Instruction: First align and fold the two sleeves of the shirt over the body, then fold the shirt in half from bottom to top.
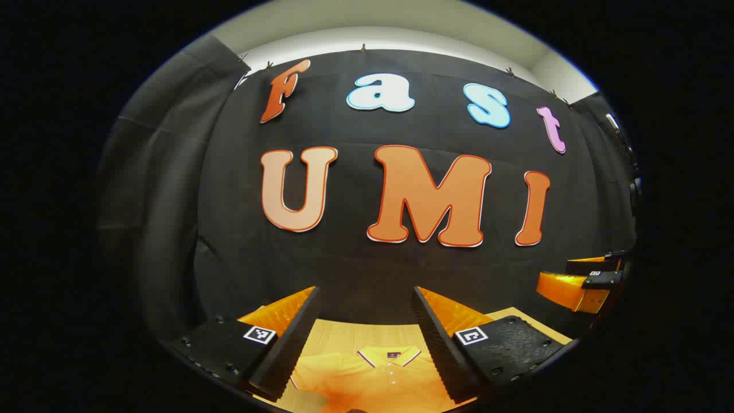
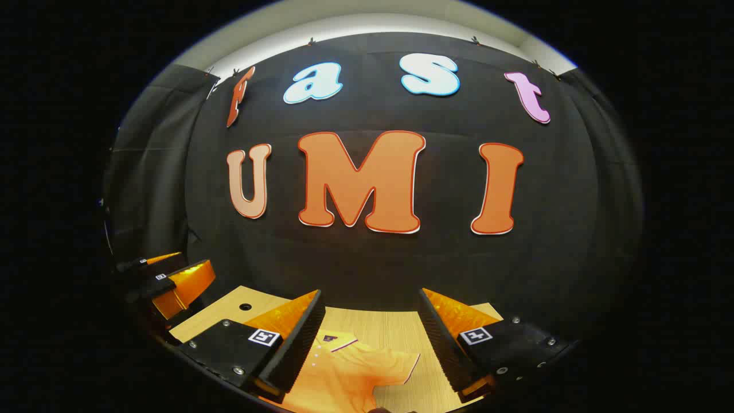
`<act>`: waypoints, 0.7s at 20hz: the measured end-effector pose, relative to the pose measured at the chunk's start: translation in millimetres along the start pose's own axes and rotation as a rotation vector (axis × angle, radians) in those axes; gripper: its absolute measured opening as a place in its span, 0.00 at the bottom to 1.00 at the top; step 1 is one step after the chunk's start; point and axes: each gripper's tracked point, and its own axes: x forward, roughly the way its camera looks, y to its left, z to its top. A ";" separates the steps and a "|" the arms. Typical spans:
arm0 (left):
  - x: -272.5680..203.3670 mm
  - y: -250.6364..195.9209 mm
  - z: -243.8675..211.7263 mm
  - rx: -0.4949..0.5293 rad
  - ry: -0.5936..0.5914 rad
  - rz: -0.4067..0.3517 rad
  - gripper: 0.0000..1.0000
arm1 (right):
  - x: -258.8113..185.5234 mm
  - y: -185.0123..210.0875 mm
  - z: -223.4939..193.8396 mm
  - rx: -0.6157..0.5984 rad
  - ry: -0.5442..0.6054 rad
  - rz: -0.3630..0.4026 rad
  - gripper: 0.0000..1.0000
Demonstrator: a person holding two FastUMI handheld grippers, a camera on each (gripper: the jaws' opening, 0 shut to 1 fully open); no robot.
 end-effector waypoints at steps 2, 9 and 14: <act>-2.7 -3.4 5.5 0.011 -0.013 -0.004 0.97 | -4.0 -1.4 5.0 -0.067 -0.034 -0.007 0.98; -40.8 4.9 15.2 0.028 -0.090 0.026 0.95 | -17.0 16.2 5.5 -0.094 -0.104 0.059 0.98; -55.3 -1.3 4.6 0.023 -0.050 0.022 0.95 | -24.3 14.6 -4.4 -0.060 -0.102 0.067 0.98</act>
